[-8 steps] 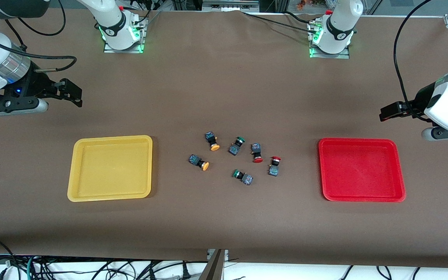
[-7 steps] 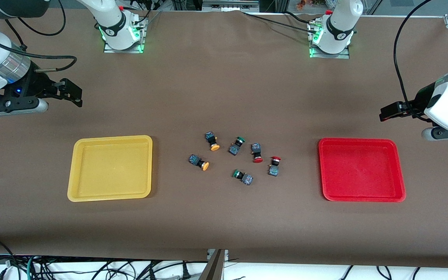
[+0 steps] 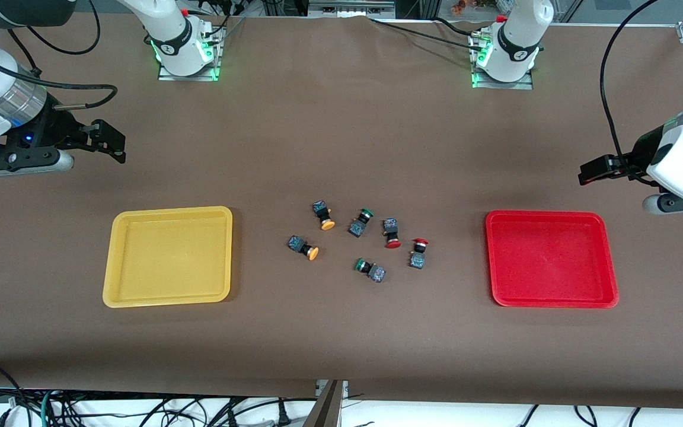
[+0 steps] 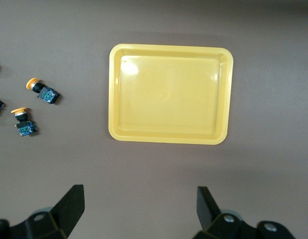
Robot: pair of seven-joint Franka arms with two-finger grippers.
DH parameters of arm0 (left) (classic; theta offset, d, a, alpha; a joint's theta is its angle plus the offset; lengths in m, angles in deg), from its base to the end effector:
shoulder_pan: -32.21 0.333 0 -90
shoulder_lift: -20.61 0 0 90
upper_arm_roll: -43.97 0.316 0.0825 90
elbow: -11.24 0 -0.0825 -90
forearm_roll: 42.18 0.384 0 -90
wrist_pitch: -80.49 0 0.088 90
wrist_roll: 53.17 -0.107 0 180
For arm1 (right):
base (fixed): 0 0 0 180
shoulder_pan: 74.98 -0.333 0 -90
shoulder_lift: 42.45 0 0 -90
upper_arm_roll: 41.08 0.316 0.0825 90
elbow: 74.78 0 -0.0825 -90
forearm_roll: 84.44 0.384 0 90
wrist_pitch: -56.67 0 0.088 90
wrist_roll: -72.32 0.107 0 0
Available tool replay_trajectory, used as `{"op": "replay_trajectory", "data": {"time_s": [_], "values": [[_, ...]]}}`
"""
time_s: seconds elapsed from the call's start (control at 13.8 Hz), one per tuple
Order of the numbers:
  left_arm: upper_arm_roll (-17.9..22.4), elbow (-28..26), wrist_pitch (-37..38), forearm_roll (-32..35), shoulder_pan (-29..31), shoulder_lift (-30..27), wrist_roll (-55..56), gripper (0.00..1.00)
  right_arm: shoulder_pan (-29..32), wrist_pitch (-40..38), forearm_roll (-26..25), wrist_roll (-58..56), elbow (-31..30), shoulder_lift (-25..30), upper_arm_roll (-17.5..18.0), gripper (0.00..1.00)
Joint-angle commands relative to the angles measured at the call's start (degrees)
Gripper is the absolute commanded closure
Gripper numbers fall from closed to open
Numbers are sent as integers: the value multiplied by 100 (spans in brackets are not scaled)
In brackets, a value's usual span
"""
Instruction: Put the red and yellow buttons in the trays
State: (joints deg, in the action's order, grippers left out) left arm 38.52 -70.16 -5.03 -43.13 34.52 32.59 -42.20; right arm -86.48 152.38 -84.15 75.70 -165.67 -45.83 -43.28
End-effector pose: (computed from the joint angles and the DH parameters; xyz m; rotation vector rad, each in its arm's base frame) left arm 0.6061 -0.0293 0.5672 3.1073 0.2135 -0.2179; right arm 0.5729 0.0950 0.5925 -3.1317 -0.1614 -0.0388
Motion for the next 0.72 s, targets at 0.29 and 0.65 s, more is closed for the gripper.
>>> {"op": "replay_trajectory", "data": {"time_s": [0.29,0.65], "values": [[18,195,26,-107,-3,103,-86,0,-1,-36,76,67,81,-14,-9,0],[10,195,26,-107,-3,103,-86,0,7,-44,76,67,81,-23,-9,0]]}}
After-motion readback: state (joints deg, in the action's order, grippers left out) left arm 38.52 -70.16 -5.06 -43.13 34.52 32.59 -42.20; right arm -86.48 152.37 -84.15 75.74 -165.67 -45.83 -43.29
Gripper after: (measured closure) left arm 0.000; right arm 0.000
